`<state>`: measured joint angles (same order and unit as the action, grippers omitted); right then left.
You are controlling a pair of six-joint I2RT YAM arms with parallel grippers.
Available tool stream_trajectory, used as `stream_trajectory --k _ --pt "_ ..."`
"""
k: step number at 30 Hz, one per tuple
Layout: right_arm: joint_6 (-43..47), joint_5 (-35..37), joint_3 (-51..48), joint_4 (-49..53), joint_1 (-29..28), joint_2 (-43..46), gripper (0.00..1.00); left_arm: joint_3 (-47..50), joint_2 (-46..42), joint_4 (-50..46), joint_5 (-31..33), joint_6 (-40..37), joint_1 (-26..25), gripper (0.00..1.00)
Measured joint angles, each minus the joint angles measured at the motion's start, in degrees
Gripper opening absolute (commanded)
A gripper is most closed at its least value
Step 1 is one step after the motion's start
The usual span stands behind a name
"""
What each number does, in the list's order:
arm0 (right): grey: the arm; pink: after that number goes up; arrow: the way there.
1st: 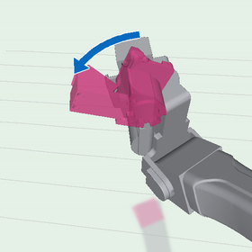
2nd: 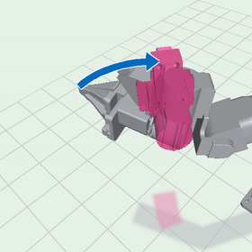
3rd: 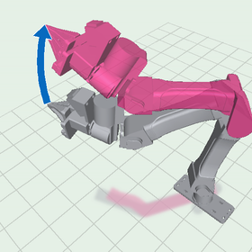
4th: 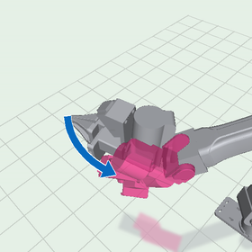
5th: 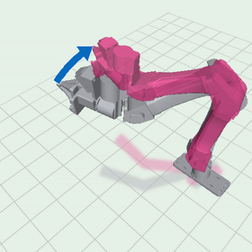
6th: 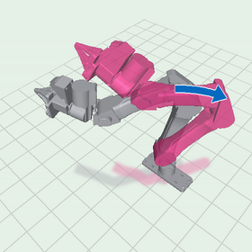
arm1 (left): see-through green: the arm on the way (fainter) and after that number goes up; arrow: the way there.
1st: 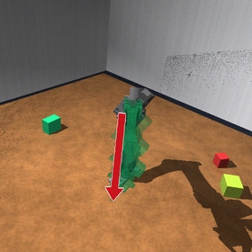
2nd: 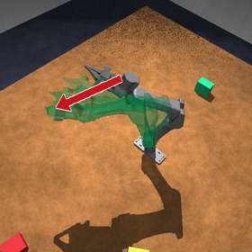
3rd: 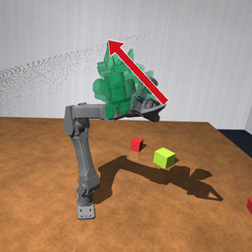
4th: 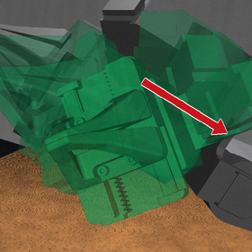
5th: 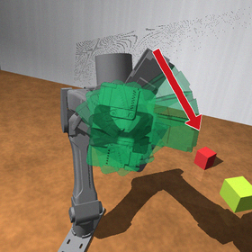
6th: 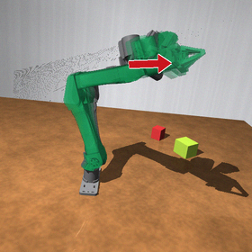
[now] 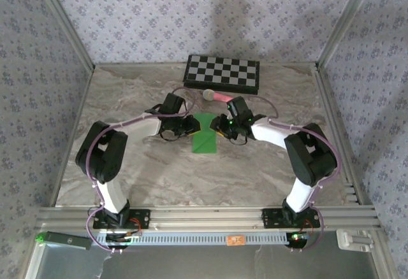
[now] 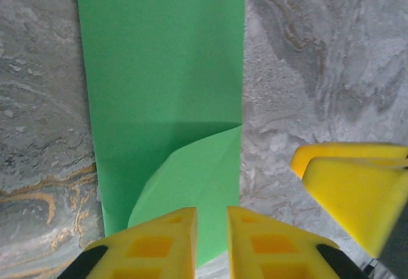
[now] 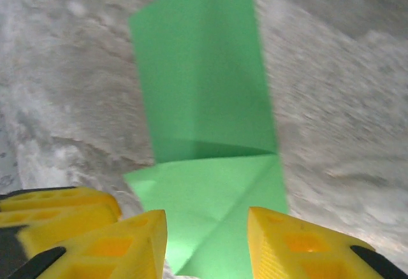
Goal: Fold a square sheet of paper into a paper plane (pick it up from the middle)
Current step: Fold the triangle a second time at the center of the table, then pick up the paper from the center of the table.
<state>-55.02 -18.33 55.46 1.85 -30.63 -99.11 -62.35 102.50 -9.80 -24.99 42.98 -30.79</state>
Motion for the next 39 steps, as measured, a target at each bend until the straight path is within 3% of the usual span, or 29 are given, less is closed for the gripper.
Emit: stream_trajectory --k 19,39 --pt "-7.6 1.0 -0.6 -4.8 -3.1 -5.7 0.34 -0.8 6.0 0.0 9.6 3.8 -0.1 0.03" --pt "-8.7 -0.8 2.2 -6.6 -3.6 -9.0 0.29 -0.3 6.1 1.1 9.9 6.8 -0.1 0.03"
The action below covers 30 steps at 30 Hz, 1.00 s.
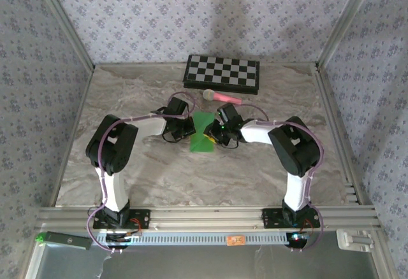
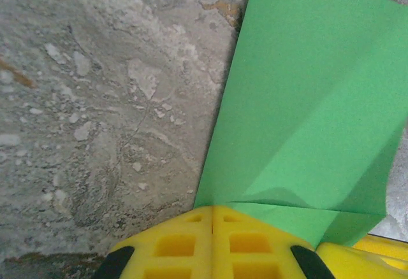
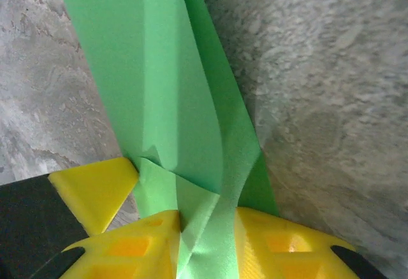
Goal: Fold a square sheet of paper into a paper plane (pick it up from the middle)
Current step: Pick up the paper from the center of the table.
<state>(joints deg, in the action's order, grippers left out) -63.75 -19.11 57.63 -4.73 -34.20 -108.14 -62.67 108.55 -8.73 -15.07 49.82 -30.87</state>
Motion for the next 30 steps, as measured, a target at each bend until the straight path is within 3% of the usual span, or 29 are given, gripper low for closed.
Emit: stream_trajectory --k 30 --pt "-3.6 1.4 -6.2 -10.1 0.1 1.6 0.19 0.2 0.0 0.6 -0.1 0.9 0.0 0.03"
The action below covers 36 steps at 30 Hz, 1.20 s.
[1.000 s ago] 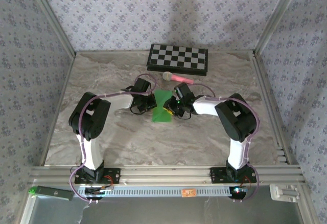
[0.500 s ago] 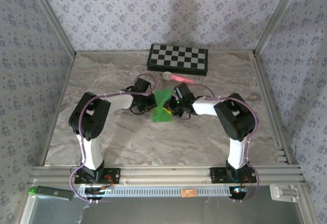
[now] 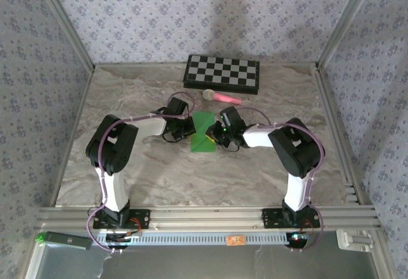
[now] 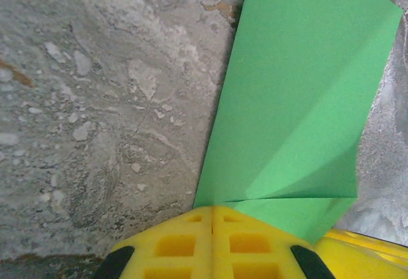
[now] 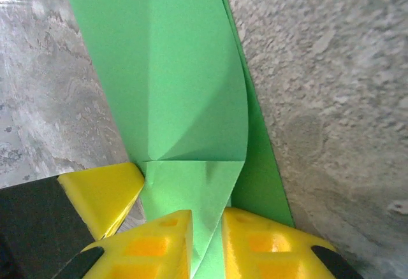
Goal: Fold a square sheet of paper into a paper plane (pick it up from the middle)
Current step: Pick up the paper from the center of the table.
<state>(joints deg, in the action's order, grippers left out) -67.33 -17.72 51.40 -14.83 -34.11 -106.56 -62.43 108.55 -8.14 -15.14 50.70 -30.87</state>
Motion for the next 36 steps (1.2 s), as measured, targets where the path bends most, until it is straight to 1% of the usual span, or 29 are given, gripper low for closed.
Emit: stream_trajectory --k 15,21,24,26,28,30,32,34,36 --pt "-2.1 0.1 -1.0 -5.9 0.0 0.0 0.17 0.0 0.0 0.1 0.0 0.4 0.0 0.05" --pt "-2.3 -0.6 -1.0 -6.4 -0.1 -1.2 0.15 0.0 0.0 0.1 0.0 0.4 0.0 0.07" --pt "-2.3 -1.1 -0.8 -6.4 -0.1 -2.0 0.13 0.0 0.0 0.1 0.0 0.4 0.0 0.08" --pt "-2.3 -1.2 -0.7 -6.4 -0.1 -2.4 0.07 0.0 0.0 0.1 0.0 0.2 0.0 0.09" --pt "-2.3 -1.3 -0.6 -6.4 -0.1 -2.6 0.06 0.0 0.0 0.0 -0.5 -0.1 0.2 0.11" --pt "-2.1 -1.6 -0.6 -6.4 0.0 -2.6 0.04 0.0 -0.1 -0.2 -1.4 -0.6 0.7 0.15" --pt "-1.2 -1.6 -0.5 -6.4 0.2 -2.6 0.04 0.0 -1.0 -1.1 -2.7 -1.2 1.7 0.23" --pt "0.1 -1.7 -0.6 -6.3 0.6 -2.2 0.03 0.4 -3.4 -1.7 -4.0 -1.8 3.5 0.33" --pt "1.7 -2.1 -0.6 -6.0 1.3 -0.9 0.03 1.0 -7.3 -2.1 -5.8 -2.4 5.9 0.46"
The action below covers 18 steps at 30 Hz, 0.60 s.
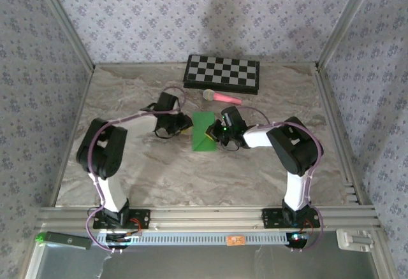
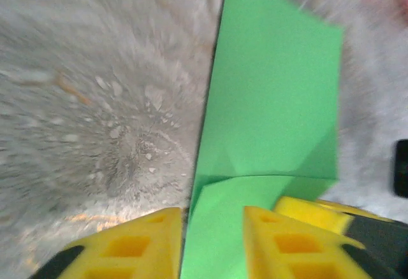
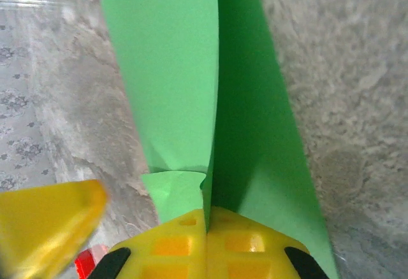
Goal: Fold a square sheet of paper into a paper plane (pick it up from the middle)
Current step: Pick up the paper from the center of the table.
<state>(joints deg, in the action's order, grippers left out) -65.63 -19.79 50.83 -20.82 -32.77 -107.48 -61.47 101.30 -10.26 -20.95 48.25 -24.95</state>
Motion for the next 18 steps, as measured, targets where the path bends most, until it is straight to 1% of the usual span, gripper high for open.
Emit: stream_trajectory --k 2,4,5,7,8,9,14,18 --pt "1.9 -0.9 0.0 0.0 1.0 2.1 0.02 1.4 -5.4 0.7 -1.9 -0.3 2.9 0.66" --pt "3.7 -2.3 0.2 0.0 1.8 4.2 0.02 3.7 -10.9 2.3 -4.2 -0.3 5.7 0.79" --pt "4.3 -3.0 0.5 0.0 2.3 5.1 0.02 5.0 -13.5 3.3 -5.3 -0.1 7.0 0.84" --pt "5.4 -4.7 1.6 0.0 3.0 6.3 0.02 7.2 -16.8 4.7 -7.5 0.0 8.5 0.91" --pt "5.8 -5.7 2.2 0.0 3.3 6.7 0.02 8.3 -17.9 5.3 -8.7 0.1 8.8 0.94" --pt "6.0 -6.6 2.7 -0.2 3.5 7.0 0.02 9.3 -18.5 6.0 -9.9 0.4 8.8 1.00" --pt "6.1 -11.8 5.3 -1.4 3.8 7.2 0.03 15.0 -18.9 12.6 -16.7 5.4 8.3 1.00" --pt "4.9 -15.1 7.0 -3.7 3.8 7.2 0.03 17.5 -18.9 18.4 -19.9 10.2 7.0 1.00"
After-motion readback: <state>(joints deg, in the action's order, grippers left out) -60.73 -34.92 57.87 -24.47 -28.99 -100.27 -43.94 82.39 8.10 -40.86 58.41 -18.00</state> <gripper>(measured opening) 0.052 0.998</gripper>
